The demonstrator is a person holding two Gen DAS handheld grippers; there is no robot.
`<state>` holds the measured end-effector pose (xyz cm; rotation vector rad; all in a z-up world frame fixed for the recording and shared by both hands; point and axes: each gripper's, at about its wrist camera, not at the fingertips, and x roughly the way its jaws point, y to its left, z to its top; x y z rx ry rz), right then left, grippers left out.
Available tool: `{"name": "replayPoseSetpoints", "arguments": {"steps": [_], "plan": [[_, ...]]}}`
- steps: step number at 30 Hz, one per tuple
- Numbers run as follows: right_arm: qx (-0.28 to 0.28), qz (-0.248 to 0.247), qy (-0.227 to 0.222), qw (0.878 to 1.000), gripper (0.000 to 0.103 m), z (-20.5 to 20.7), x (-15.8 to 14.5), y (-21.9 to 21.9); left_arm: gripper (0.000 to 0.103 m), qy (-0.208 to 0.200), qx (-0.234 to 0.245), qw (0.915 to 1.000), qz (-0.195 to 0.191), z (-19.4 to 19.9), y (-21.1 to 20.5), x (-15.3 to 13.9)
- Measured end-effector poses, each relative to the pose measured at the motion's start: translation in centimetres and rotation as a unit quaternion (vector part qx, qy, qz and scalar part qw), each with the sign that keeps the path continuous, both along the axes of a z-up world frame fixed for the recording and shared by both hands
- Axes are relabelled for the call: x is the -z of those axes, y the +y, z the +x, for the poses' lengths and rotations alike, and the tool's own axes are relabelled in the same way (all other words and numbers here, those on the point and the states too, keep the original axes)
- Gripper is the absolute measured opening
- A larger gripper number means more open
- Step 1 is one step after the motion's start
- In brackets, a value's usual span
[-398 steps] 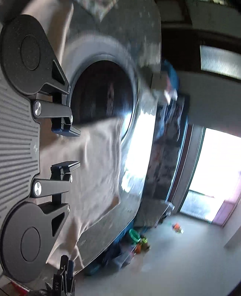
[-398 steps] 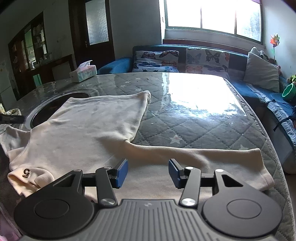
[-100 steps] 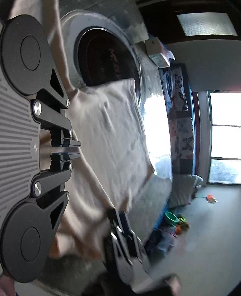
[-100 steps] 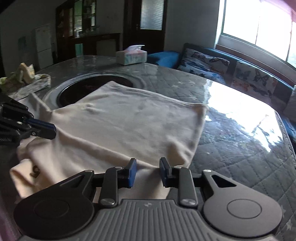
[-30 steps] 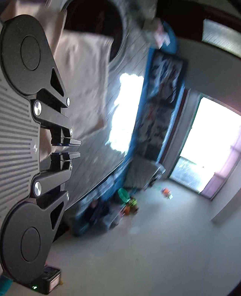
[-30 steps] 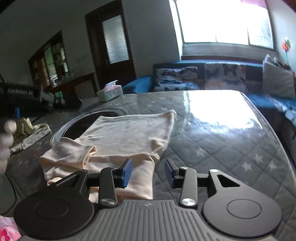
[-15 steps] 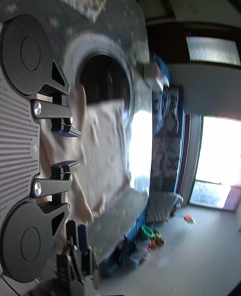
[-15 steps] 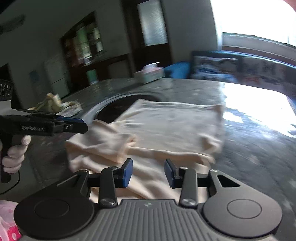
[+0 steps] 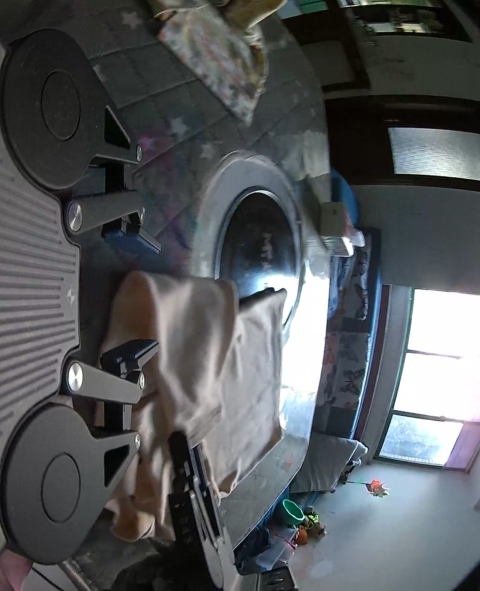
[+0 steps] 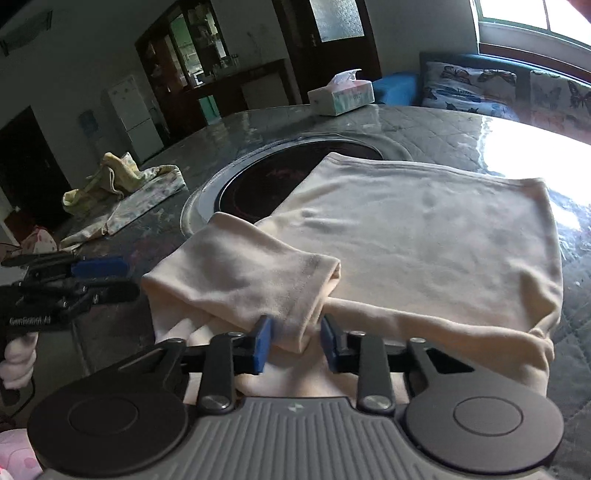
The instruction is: Fold clothes
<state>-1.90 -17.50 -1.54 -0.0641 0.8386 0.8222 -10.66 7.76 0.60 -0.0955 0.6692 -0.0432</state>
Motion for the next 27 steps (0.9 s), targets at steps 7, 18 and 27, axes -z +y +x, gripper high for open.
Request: {"name": "replayPoseSetpoints", "arguments": {"steps": [7,18,27], "plan": [[0.007,-0.002,-0.052,0.999,0.004,-1.1,-2.7,-0.2,0.059,0.008,0.002,1.0,-0.001,0.5,-1.3,1.2],[0.003,-0.021,-0.183,0.983,0.004,-2.8,-11.1,-1.1,0.058,-0.007,-0.006,0.9968,0.08,1.9,-4.7,2.5],[0.082,-0.064,-0.189,0.977,0.004,-4.1,-9.1,-6.1,0.057,-0.011,0.01,0.9938,0.11,0.9,-5.5,2.4]]}}
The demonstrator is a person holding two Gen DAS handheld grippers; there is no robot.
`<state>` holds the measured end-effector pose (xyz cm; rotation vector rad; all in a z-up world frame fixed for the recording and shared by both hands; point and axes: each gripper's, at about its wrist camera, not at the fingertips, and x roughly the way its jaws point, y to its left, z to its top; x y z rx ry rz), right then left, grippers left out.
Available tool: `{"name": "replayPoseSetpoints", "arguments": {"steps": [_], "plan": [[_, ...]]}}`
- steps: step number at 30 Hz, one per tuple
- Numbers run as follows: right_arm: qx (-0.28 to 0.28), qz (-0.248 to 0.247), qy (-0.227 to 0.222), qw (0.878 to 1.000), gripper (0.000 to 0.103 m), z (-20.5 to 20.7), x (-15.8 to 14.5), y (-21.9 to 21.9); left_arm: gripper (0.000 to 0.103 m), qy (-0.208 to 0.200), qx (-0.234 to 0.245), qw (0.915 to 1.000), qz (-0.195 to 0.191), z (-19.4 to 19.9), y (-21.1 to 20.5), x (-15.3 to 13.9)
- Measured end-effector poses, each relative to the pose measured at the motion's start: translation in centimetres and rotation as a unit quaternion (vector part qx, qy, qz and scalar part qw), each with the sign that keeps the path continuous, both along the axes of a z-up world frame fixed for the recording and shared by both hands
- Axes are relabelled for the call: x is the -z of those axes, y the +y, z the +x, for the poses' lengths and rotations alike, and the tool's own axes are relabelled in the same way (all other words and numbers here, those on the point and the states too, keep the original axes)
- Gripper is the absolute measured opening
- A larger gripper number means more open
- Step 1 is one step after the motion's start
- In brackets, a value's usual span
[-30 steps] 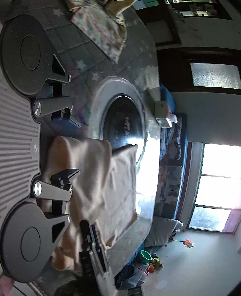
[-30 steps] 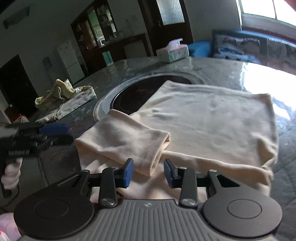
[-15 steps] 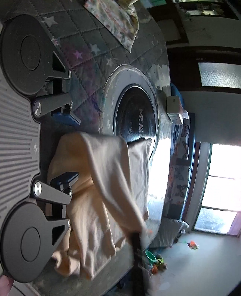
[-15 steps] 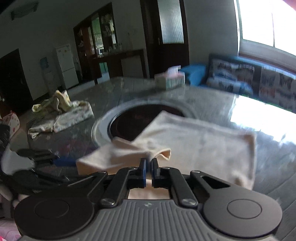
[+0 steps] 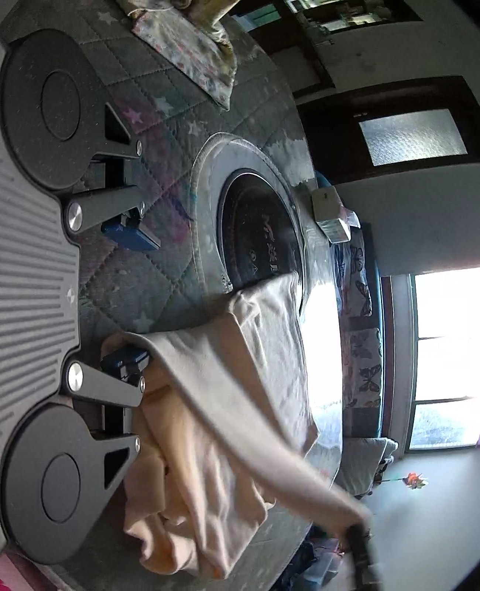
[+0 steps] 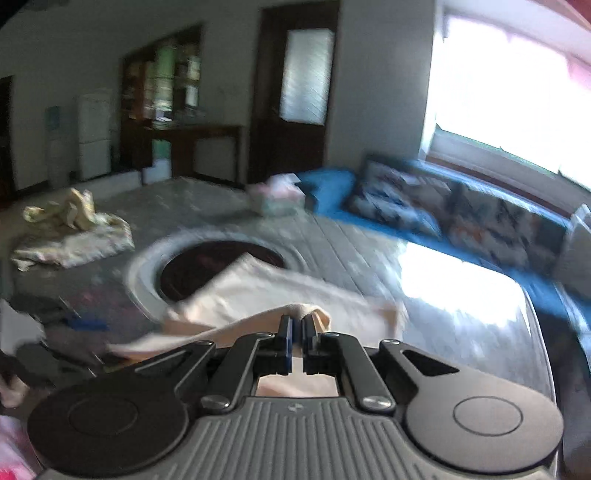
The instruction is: Fold clothes
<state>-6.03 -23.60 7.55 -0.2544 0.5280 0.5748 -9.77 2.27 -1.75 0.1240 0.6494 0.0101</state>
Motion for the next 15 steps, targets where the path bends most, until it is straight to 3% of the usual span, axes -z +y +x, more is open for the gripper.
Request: {"name": "replayPoseSetpoints", "arguments": {"steps": [6,8,11,15], "plan": [[0.04,-0.014,0.07,0.997,0.004,0.0,5.9,-1.7,0.057,0.003,0.015,0.9995,0.027,-0.3,-0.4,0.0],[0.034,-0.016,0.091,0.995,0.009,-0.2,7.2,-1.8,0.057,0.007,0.02,0.9992,0.032,-0.4,-0.3,-0.1],[0.027,-0.009,0.094,0.995,0.016,-0.6,7.0,-2.1,0.057,0.02,0.032,0.9989,0.03,-0.8,0.4,-0.4],[0.016,0.003,0.081,0.997,0.017,-1.1,5.5,-2.7,0.057,0.035,0.057,0.9977,0.012,-1.3,2.2,-1.5]]}}
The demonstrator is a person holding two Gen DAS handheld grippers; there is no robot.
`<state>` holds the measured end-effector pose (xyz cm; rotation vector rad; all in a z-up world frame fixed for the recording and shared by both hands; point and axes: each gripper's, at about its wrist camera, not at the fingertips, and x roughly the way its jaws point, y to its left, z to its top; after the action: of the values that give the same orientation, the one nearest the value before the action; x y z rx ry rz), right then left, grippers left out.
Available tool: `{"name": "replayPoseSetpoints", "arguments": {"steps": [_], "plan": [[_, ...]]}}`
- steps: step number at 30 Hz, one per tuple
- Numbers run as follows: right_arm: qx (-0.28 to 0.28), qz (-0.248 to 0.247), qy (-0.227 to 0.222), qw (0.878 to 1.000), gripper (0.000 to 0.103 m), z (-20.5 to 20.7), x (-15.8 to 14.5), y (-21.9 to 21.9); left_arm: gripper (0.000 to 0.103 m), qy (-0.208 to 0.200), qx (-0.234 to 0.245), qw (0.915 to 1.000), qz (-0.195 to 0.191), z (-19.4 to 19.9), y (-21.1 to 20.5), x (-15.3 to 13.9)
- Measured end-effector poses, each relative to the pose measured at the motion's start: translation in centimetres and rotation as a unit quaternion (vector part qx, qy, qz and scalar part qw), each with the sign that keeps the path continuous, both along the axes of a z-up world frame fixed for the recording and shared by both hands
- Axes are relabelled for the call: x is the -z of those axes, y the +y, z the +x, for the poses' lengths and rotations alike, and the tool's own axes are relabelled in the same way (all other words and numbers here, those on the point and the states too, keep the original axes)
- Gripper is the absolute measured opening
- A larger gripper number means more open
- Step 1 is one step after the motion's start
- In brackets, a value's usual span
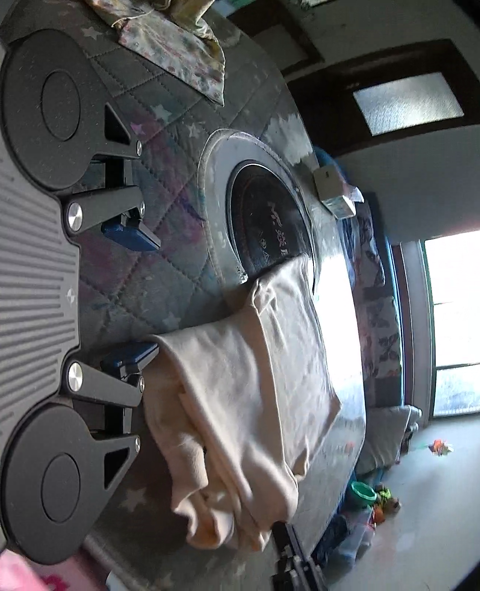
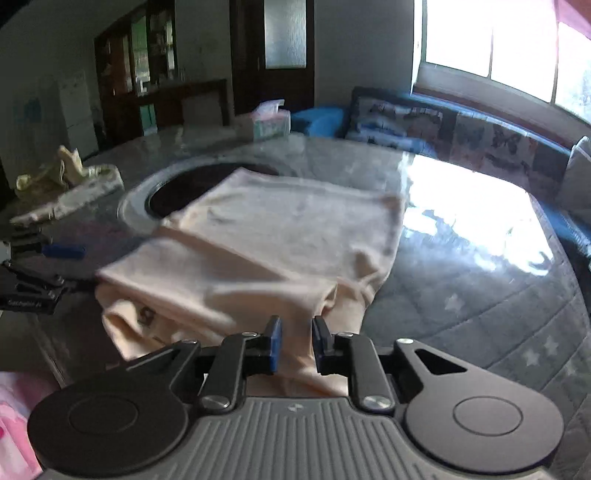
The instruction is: Fold clothes
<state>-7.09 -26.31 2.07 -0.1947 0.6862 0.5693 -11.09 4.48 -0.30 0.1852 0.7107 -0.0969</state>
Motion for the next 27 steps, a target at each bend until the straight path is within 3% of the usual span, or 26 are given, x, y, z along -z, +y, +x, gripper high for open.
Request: {"name": "replayPoseSetpoints", "arguments": {"steps": [6,10,14,19,23,27], "plan": [[0.002,0.022,-0.028,0.999,0.017,1.4,-1.5,0.1,0.052,-0.011,-0.007,0.9988,-0.047,1.4,1.9,-2.4],[-0.011,0.026,-0.017,0.999,0.017,3.3,0.0,1.5,0.047,-0.019,0.02,0.9949,-0.097,4.1,0.4,-2.6],[-0.017,0.016,0.004,1.0,0.017,4.5,2.2,2.6,0.04,-0.015,0.045,0.9914,-0.122,7.1,-1.6,-1.7],[-0.015,0.017,0.022,1.0,0.017,4.6,3.5,2.4,0.037,-0.018,0.029,0.9864,-0.161,11.1,-1.3,-1.3],[-0.015,0.02,0.024,0.999,0.017,4.6,3.6,2.2,0.035,0.007,0.0,0.982,-0.189,14.4,0.7,-0.1],[-0.017,0.02,0.028,0.999,0.018,4.7,3.6,2.3,0.028,0.029,-0.022,0.9839,-0.175,16.3,2.0,1.5]]}}
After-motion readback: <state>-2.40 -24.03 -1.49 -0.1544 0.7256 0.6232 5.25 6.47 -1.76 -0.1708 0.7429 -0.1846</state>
